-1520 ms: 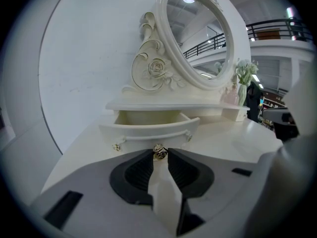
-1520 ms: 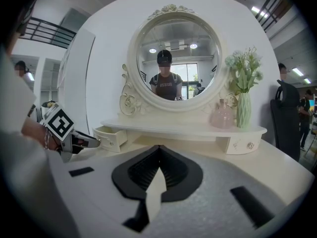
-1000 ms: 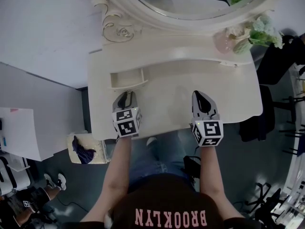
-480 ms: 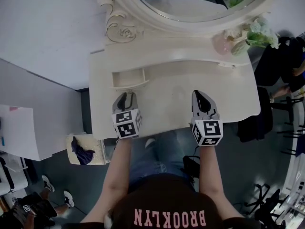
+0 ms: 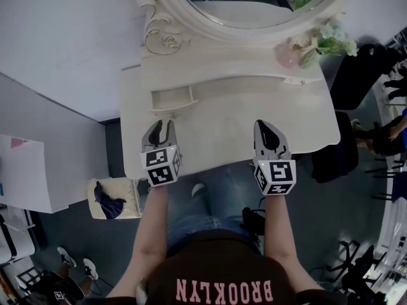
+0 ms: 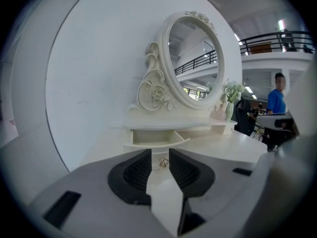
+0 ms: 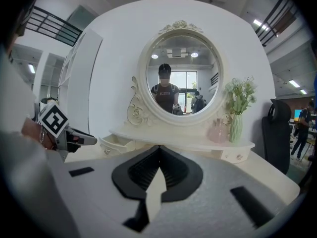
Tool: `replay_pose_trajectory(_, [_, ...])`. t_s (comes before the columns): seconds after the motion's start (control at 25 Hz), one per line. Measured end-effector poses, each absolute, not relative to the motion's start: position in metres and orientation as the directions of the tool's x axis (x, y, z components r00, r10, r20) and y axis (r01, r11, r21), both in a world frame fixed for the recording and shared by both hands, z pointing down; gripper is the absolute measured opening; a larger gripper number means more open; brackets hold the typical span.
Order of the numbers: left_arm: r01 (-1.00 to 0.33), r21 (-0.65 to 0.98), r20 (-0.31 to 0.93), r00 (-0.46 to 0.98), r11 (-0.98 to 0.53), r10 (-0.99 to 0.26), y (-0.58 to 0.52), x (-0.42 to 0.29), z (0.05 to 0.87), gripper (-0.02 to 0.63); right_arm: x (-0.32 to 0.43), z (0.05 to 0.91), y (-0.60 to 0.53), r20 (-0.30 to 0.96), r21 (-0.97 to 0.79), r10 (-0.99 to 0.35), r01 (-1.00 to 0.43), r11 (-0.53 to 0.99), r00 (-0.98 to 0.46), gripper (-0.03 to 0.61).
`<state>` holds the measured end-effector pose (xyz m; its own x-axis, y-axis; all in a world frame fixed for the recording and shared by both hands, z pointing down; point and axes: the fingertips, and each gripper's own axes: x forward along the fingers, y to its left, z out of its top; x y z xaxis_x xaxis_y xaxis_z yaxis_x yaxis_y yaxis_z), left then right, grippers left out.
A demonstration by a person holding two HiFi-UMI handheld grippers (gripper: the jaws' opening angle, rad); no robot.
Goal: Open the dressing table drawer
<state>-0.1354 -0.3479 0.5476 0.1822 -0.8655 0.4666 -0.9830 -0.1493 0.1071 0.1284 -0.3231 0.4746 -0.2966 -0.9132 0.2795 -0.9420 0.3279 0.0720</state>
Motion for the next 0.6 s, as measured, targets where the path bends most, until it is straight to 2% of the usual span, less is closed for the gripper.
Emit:
replay_pose_trajectory(0.12, [-0.983,0.103,0.425,0.182,-0.153,-0.887,-0.344,-0.143,0.528,0.101,0.129,0.461,-0.322,0.262,0.086,-0.917,-0.939,0.332,-0.3,-0.002])
replay_pose_trajectory(0.6, [-0.991,0.056,0.292,0.135,-0.124,-0.947,-0.323,-0.162,0.458,0.023,0.114,0.411,-0.324,0.175,0.123,-0.906,-0.904,0.409,-0.386,-0.002])
